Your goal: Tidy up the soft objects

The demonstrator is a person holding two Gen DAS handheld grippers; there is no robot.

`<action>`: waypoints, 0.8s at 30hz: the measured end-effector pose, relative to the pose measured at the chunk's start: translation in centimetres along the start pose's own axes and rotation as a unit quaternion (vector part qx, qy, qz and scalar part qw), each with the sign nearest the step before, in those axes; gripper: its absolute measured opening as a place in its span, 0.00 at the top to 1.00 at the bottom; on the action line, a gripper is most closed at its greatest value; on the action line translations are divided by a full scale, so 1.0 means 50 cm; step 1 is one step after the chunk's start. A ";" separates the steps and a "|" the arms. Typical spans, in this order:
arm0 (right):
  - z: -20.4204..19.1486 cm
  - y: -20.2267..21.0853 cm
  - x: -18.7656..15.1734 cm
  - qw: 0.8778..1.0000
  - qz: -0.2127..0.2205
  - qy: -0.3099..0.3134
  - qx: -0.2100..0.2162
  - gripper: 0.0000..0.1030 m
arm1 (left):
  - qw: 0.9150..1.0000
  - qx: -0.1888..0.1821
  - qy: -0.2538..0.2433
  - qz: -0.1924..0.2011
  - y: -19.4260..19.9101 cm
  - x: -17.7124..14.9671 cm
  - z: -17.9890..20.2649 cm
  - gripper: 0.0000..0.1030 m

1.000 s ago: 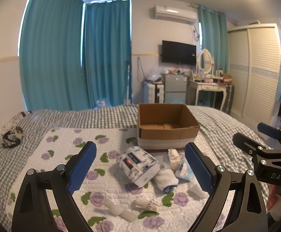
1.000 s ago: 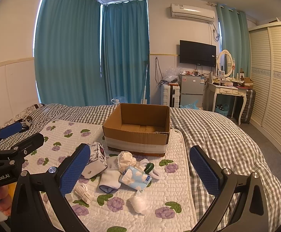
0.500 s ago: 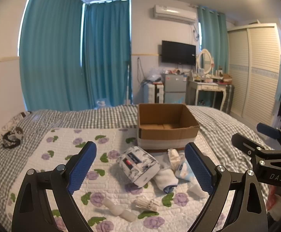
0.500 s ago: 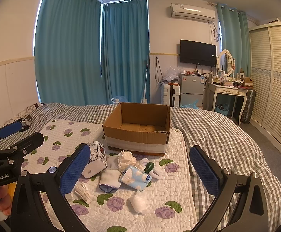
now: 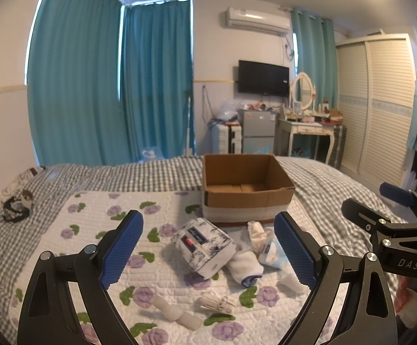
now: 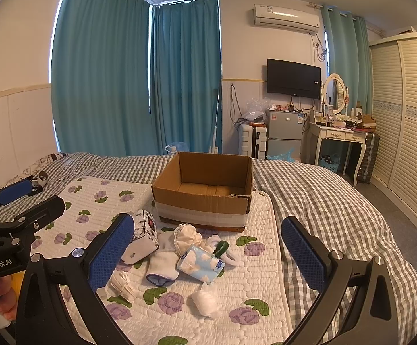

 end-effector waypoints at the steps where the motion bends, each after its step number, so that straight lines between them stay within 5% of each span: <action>1: -0.001 0.000 -0.002 1.000 0.000 0.000 0.001 0.00 | 1.000 0.000 0.000 0.000 0.000 0.000 0.000 0.09; 24: 0.000 -0.015 -0.017 1.000 -0.022 0.010 -0.001 0.00 | 1.000 0.002 -0.013 -0.005 -0.022 -0.004 0.000 0.09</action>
Point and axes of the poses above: each gripper's, at about its wrist camera, not at the fingertips, and y roughly against the way its jaws point, z to its right, x to its top, the point moved 6 cm from there along -y, roughly the way its jaws point, and after that the axes turned 1 degree about -z, right-handed, at the moved point
